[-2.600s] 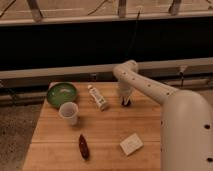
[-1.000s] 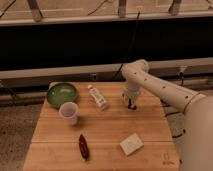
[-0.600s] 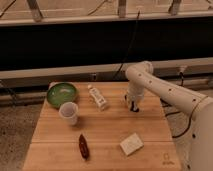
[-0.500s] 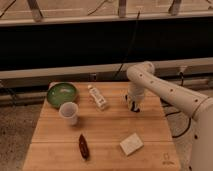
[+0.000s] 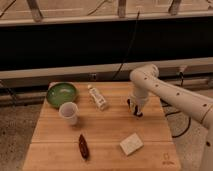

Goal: Place the eraser on the white sponge

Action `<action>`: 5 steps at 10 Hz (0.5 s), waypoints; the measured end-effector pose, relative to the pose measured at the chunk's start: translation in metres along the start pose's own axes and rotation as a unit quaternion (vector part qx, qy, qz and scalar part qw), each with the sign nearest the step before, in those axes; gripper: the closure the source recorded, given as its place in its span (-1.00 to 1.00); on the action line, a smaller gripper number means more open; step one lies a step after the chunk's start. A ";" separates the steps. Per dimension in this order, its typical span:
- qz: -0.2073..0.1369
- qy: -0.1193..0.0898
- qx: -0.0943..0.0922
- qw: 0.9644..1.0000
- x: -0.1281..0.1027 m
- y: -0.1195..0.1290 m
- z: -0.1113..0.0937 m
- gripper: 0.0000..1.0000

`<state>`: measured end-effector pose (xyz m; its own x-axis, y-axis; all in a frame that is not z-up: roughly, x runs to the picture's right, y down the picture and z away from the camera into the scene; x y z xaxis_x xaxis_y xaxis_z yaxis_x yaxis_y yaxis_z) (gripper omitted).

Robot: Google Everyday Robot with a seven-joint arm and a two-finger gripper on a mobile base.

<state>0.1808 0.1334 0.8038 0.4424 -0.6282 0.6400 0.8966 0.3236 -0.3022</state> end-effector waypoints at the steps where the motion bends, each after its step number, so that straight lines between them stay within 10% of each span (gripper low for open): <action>1: -0.002 0.000 0.001 1.000 -0.002 0.001 0.000 1.00; 5: -0.019 -0.006 -0.006 1.000 -0.028 0.009 0.002 1.00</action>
<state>0.1770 0.1551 0.7844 0.4076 -0.6316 0.6595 0.9131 0.2911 -0.2855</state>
